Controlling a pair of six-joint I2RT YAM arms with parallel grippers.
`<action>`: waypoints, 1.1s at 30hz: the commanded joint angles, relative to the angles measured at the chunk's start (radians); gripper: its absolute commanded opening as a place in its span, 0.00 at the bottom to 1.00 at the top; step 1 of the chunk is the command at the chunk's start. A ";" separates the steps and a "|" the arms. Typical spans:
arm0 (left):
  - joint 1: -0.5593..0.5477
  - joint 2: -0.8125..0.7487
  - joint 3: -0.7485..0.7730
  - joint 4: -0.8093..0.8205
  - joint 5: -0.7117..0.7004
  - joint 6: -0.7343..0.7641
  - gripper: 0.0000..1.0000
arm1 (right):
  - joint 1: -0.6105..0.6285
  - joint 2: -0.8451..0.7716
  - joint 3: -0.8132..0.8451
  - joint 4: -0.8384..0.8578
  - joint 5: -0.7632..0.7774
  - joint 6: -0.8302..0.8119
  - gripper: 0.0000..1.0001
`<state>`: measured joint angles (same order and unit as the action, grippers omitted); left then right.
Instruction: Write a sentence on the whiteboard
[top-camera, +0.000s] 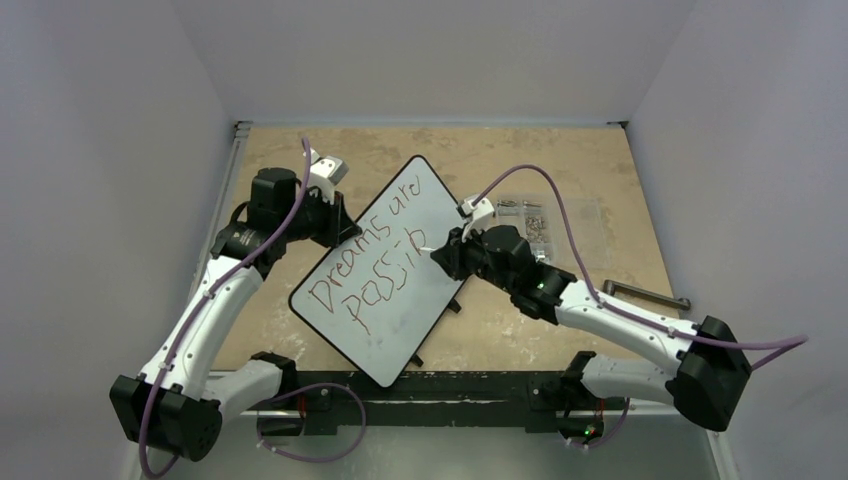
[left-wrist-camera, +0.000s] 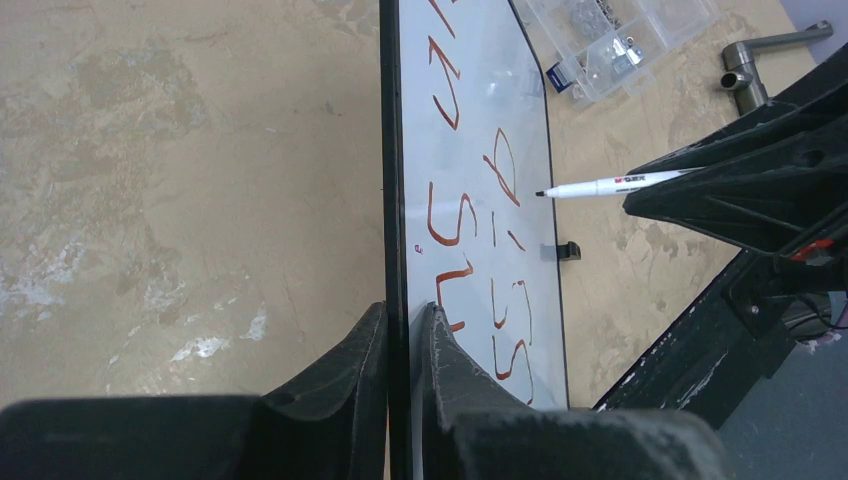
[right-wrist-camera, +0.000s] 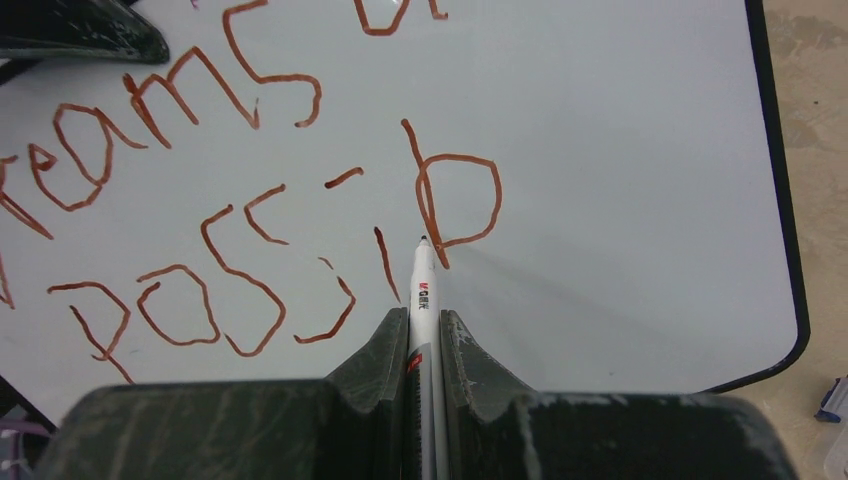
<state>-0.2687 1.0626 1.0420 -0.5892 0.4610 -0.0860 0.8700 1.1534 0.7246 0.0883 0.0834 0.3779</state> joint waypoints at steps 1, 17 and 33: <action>-0.004 -0.024 0.000 0.022 -0.004 0.059 0.00 | 0.004 -0.064 0.073 0.031 0.011 -0.024 0.00; -0.005 -0.031 -0.002 0.022 0.005 0.058 0.00 | -0.006 0.009 0.198 0.028 0.128 -0.104 0.00; -0.006 -0.033 -0.005 0.022 0.005 0.061 0.00 | -0.110 0.138 0.257 0.037 0.062 -0.098 0.00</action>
<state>-0.2687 1.0523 1.0401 -0.5922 0.4683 -0.0860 0.7712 1.2842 0.9375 0.0902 0.1642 0.2874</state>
